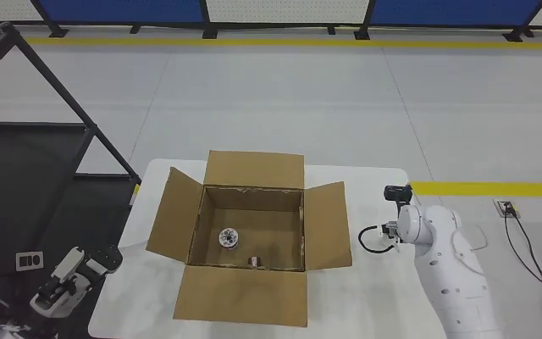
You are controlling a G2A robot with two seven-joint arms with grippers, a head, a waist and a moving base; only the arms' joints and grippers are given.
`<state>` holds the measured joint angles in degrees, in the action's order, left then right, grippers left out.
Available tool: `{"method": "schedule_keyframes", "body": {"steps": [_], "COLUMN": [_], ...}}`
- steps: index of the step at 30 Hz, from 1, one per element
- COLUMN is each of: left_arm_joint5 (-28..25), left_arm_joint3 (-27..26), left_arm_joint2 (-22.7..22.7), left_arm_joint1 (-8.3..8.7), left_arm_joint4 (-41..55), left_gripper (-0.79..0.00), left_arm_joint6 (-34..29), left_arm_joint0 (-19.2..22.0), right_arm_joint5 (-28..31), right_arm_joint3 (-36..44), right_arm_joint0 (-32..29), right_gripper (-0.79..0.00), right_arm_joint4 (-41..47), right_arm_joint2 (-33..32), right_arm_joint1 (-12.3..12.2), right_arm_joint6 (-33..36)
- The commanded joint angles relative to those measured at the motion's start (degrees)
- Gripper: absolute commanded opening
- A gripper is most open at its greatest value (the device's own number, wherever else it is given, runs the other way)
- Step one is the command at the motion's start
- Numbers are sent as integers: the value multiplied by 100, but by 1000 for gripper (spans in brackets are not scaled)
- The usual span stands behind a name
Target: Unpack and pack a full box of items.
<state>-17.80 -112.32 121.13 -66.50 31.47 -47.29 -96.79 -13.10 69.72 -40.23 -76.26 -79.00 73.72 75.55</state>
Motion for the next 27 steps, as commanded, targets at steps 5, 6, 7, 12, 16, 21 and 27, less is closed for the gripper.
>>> {"method": "schedule_keyframes", "body": {"steps": [5, 6, 7, 12, 16, 21, 27], "left_arm_joint5": [0, 0, 0, 0, 0, 38, 16], "left_arm_joint3": [0, 0, 0, 0, 0, -13, 169], "left_arm_joint2": [0, 0, 0, 0, 0, 7, 168], "left_arm_joint1": [0, 0, 0, 0, 0, 0, 10], "left_arm_joint4": [0, 0, 0, 0, 0, -23, 61], "left_gripper": [0, 0, 0, 0, 0, 0, 0], "left_arm_joint6": [0, 0, 0, 0, 0, 124, 270], "left_arm_joint0": [0, 0, 0, 0, 0, 6, 13], "right_arm_joint5": [-41, -65, -106, -340, -735, -1179, -329], "right_arm_joint3": [-87, -46, -2, 612, 1724, 3886, 5089], "right_arm_joint0": [61, 49, 35, -115, -396, -1018, -1070], "right_gripper": [-271, -259, -249, -179, -145, 0, 0], "right_arm_joint4": [-65, -86, -121, -346, -767, -1671, -1674], "right_arm_joint2": [41, 38, 30, -31, -48, 391, 1480], "right_arm_joint1": [3, 1, -2, -23, -35, 0, 107], "right_arm_joint6": [45, 41, 57, 134, 153, -270, -630]}}
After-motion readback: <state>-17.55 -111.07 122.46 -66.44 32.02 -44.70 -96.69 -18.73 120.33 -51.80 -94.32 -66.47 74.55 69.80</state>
